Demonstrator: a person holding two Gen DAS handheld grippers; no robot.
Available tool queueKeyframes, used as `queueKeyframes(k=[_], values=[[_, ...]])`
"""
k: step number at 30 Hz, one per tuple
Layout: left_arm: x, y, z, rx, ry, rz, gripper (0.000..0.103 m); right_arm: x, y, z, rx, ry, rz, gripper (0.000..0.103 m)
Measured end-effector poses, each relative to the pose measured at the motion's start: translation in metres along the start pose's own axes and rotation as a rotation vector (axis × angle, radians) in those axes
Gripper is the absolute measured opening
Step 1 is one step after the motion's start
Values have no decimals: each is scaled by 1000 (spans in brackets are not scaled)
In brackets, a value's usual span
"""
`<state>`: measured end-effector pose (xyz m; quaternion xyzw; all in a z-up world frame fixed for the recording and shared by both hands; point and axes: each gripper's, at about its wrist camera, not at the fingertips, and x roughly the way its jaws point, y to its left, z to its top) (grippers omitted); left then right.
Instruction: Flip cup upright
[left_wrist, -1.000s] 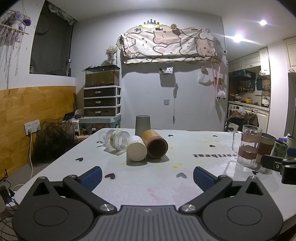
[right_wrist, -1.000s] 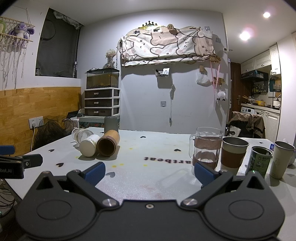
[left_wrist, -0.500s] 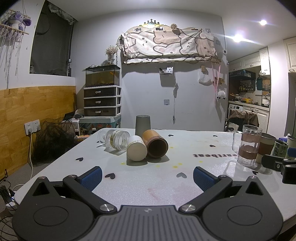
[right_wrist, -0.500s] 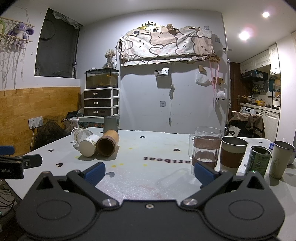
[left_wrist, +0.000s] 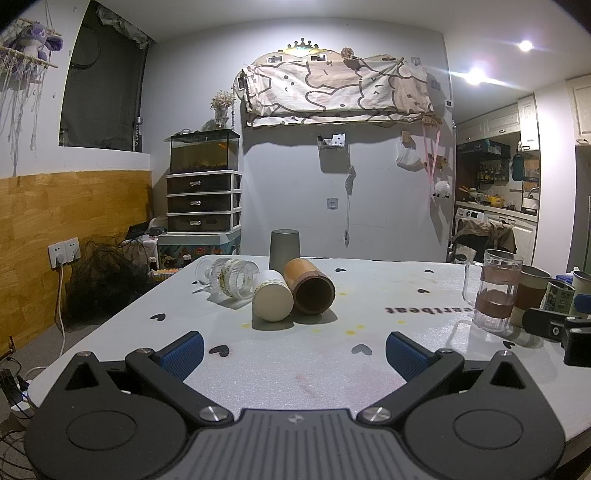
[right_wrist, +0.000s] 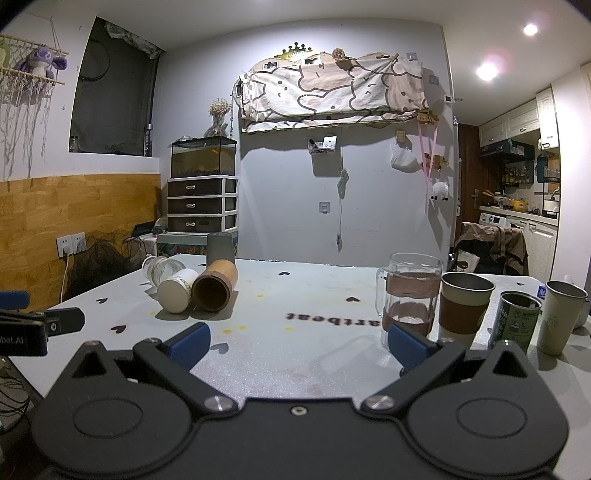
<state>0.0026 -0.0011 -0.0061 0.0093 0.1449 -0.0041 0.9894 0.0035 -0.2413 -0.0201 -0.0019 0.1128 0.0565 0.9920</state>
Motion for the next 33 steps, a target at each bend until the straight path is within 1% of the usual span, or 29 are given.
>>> queueKeyframes(k=[5, 9, 14, 18, 19, 20, 22, 24, 26, 27, 30, 33], values=[[3, -1, -3, 1, -3, -16, 103, -2, 0, 0, 0, -1, 0, 103], [7, 2, 4, -12, -19, -25, 103, -3, 0, 0, 0, -3, 2, 103], [23, 11, 24, -60, -14, -32, 103, -5, -4, -4, 9, -8, -1, 103], [43, 11, 44, -62, -38, -41, 102, -7, -3, -3, 10, -9, 1, 103], [49, 9, 50, -62, -46, -45, 102, -7, -3, -4, 11, -10, 3, 103], [55, 7, 56, -64, -51, -54, 99, -8, -4, -3, 12, -9, 5, 103], [69, 2, 71, -80, -45, -96, 94, -7, -2, -7, 12, -7, 13, 103], [84, -3, 84, -98, -43, -130, 93, -8, -3, -7, 10, -4, 17, 103], [101, -9, 95, -101, -43, -153, 86, -7, -6, -9, 9, -4, 27, 103], [110, -12, 100, -104, -39, -166, 85, -7, -7, -10, 7, -6, 29, 103], [144, -20, 107, -122, 0, -197, 83, -7, -8, -13, 4, -11, 41, 103], [183, -27, 107, -115, 56, -177, 83, -6, -12, -20, 4, -7, 54, 103]])
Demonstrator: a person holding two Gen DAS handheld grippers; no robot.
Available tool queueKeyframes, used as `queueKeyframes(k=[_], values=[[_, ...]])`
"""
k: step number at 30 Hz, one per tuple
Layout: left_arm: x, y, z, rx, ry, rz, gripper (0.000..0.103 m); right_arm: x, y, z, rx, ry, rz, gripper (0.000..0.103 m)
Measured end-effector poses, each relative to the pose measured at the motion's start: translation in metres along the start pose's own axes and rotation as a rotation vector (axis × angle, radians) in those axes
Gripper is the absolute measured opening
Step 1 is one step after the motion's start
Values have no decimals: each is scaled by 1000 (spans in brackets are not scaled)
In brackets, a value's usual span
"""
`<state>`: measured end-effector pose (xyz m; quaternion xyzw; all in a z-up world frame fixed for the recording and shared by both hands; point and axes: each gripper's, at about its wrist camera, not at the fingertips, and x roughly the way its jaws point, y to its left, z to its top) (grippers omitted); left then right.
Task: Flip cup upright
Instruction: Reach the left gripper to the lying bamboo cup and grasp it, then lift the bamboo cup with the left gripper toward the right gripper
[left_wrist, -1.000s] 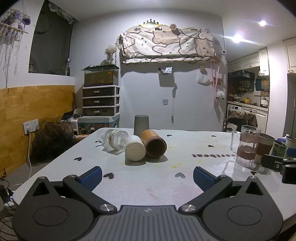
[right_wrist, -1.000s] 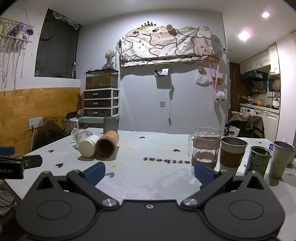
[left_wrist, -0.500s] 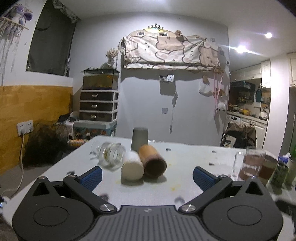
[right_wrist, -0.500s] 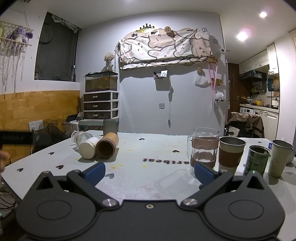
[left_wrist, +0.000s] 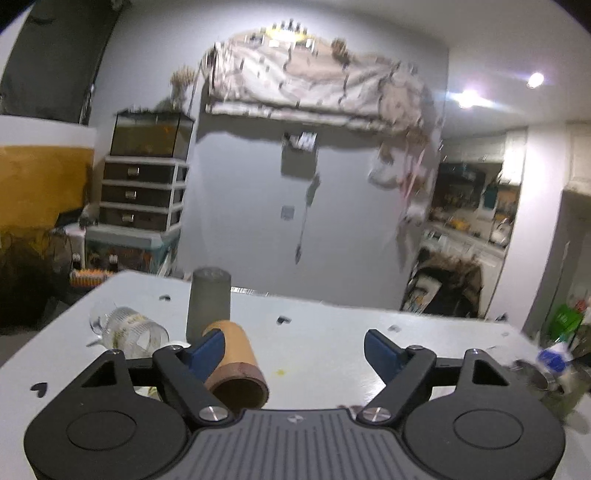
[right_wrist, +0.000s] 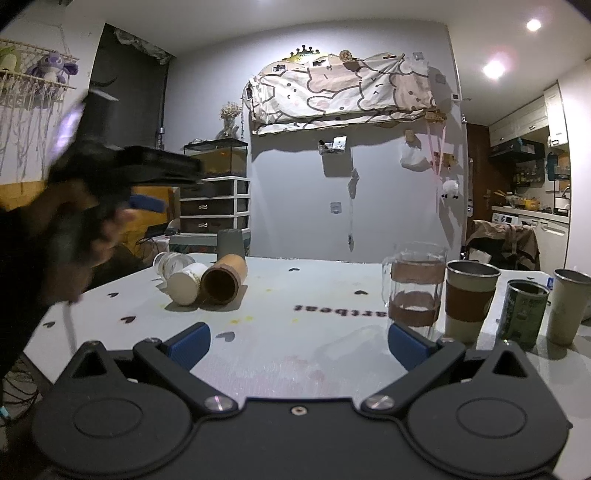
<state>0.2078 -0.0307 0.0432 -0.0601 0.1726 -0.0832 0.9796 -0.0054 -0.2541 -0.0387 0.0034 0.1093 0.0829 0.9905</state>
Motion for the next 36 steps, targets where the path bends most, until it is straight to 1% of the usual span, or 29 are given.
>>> queueKeyframes(k=[4, 6, 8, 10, 13, 14, 15, 17, 22, 24, 25, 26, 31, 33, 35, 36], values=[[56, 3, -6, 19, 104, 54, 74, 3, -7, -14, 4, 20, 4, 103], [81, 3, -8, 42, 154, 103, 73, 8, -11, -19, 10, 36, -1, 103], [98, 0, -11, 72, 170, 140, 73, 14, -15, -25, 16, 56, -6, 103], [113, -4, -14, 105, 196, 161, 73, 19, -18, -29, 12, 77, -14, 103], [133, -11, -21, 176, 233, 201, 71, 25, -22, -36, 18, 98, -21, 103], [137, -14, -23, 217, 223, 231, 70, 26, -24, -38, 19, 101, -23, 103], [141, -15, -24, 240, 229, 251, 69, 28, -25, -38, 20, 106, -24, 103], [146, -14, -25, 251, 234, 282, 69, 31, -26, -41, 22, 111, -26, 103], [155, -10, -25, 274, 283, 337, 69, 33, -24, -45, 21, 121, -25, 103], [155, -11, -25, 291, 293, 346, 68, 33, -24, -45, 22, 125, -24, 103], [155, -11, -25, 293, 289, 350, 63, 32, -24, -45, 22, 126, -23, 103], [153, -11, -25, 294, 286, 351, 62, 32, -24, -45, 23, 126, -21, 103], [149, -13, -28, 327, 280, 333, 62, 33, -25, -44, 33, 125, -24, 103], [150, -14, -28, 334, 283, 339, 64, 34, -24, -43, 35, 127, -25, 103], [154, -17, -31, 365, 298, 348, 70, 33, -24, -43, 32, 126, -21, 103], [156, -18, -33, 383, 304, 356, 71, 33, -23, -43, 29, 123, -19, 103]])
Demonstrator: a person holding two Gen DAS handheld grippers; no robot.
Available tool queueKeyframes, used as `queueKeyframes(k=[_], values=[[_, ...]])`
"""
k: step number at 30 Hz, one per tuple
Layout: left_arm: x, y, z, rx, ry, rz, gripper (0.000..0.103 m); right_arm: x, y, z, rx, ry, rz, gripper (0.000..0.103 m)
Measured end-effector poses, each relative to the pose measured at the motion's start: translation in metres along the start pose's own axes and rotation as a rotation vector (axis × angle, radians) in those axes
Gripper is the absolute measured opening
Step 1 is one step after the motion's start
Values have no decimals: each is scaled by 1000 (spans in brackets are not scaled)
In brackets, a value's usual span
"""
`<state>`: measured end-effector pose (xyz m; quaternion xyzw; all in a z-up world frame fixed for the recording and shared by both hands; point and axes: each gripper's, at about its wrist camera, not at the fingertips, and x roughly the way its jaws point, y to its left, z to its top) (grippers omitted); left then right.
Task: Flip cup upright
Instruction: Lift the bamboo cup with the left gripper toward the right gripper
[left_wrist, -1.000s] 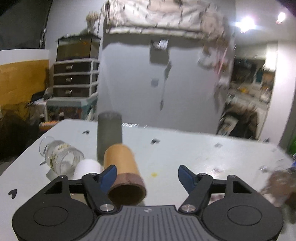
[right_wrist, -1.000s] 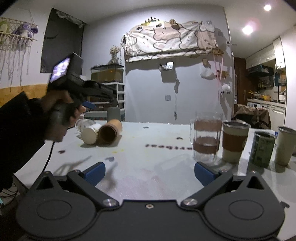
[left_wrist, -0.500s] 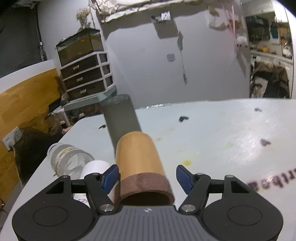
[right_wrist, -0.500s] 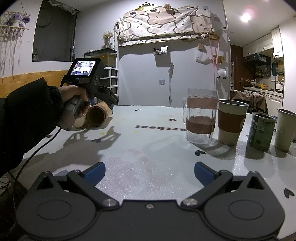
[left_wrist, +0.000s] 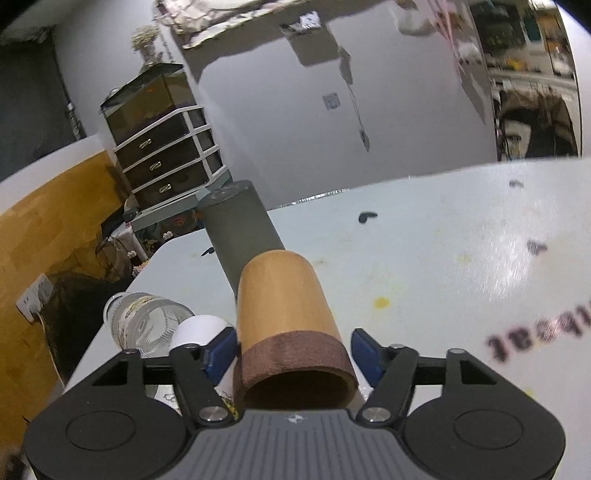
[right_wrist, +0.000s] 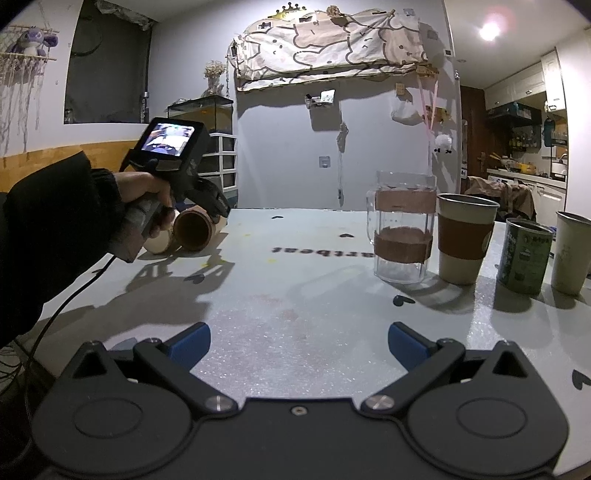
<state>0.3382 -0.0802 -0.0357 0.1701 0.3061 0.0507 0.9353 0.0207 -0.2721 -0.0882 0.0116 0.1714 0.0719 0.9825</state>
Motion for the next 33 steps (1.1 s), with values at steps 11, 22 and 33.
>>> queueKeyframes(k=[11, 22, 33], values=[[-20, -5, -15, 56, -16, -43, 67, -2, -4, 1, 13, -4, 2, 103], [-130, -28, -88, 272, -133, -307, 67, -6, -14, -1, 55, -24, -5, 103], [-224, -27, -169, 425, -253, -532, 67, -10, -27, 10, 99, -34, -3, 103]])
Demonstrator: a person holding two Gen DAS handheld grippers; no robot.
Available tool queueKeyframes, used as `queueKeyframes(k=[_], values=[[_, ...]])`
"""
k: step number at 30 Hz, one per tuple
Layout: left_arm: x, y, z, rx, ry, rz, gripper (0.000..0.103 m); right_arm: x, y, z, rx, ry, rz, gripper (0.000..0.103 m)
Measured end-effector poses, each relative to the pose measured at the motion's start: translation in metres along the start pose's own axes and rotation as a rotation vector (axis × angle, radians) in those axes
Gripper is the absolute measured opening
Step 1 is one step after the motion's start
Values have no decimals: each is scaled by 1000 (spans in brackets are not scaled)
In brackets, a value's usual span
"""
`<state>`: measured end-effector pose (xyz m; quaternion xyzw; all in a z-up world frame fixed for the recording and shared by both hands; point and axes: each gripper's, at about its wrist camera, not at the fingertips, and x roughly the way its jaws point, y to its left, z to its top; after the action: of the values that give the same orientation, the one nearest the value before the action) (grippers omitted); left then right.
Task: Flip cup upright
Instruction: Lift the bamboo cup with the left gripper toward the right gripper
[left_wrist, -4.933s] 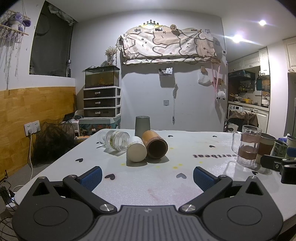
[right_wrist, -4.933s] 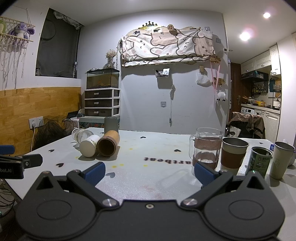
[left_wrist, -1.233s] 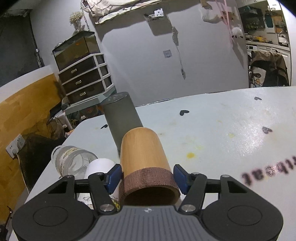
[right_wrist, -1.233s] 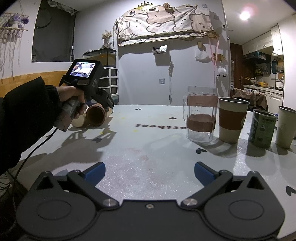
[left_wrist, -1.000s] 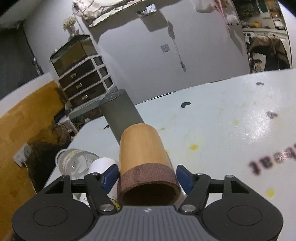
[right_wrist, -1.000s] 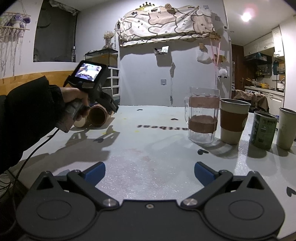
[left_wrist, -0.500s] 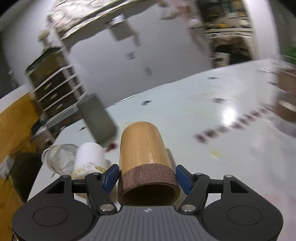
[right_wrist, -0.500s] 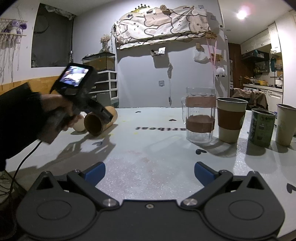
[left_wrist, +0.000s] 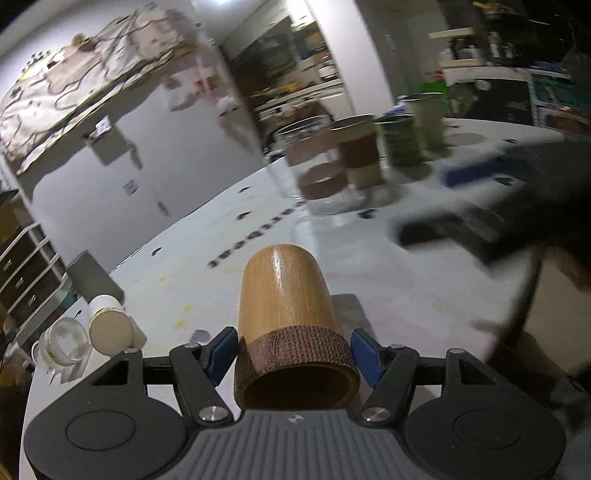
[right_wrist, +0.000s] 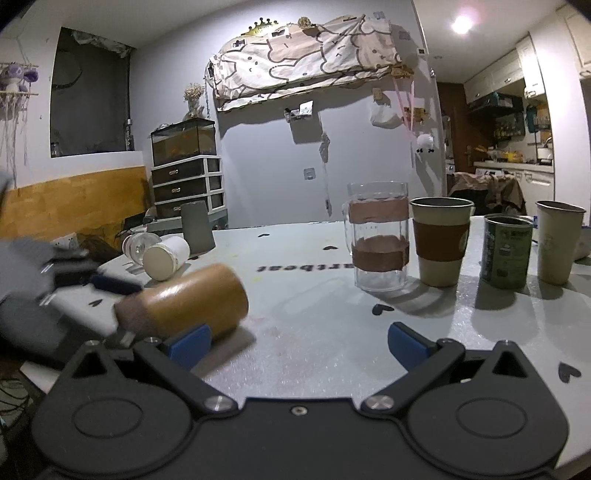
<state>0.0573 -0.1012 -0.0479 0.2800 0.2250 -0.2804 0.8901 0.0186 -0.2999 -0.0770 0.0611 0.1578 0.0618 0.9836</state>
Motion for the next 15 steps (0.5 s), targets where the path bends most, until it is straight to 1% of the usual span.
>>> queueKeyframes(k=[2, 4, 7, 8, 9, 10, 13, 15], values=[[-8, -4, -6, -3, -8, -11, 67, 8, -2, 13, 4, 8, 11, 103], [-11, -4, -10, -10, -21, -13, 68, 24, -4, 28, 31, 40, 24, 103], [-12, -7, -15, -31, -48, -2, 70, 52, -4, 47, 68, 87, 102, 103], [-11, -7, -17, -40, -48, -2, 77, 64, -1, 52, 74, 109, 129, 103], [-9, -6, -19, -58, -39, -5, 84, 77, 3, 57, 68, 134, 152, 103], [-7, -5, -22, -85, -40, -6, 86, 89, 8, 61, 61, 155, 164, 103], [-3, -2, -33, -146, -42, 11, 87, 127, 24, 65, 23, 249, 178, 103], [-1, 4, -44, -217, -37, 22, 88, 149, 33, 64, 8, 311, 195, 103]])
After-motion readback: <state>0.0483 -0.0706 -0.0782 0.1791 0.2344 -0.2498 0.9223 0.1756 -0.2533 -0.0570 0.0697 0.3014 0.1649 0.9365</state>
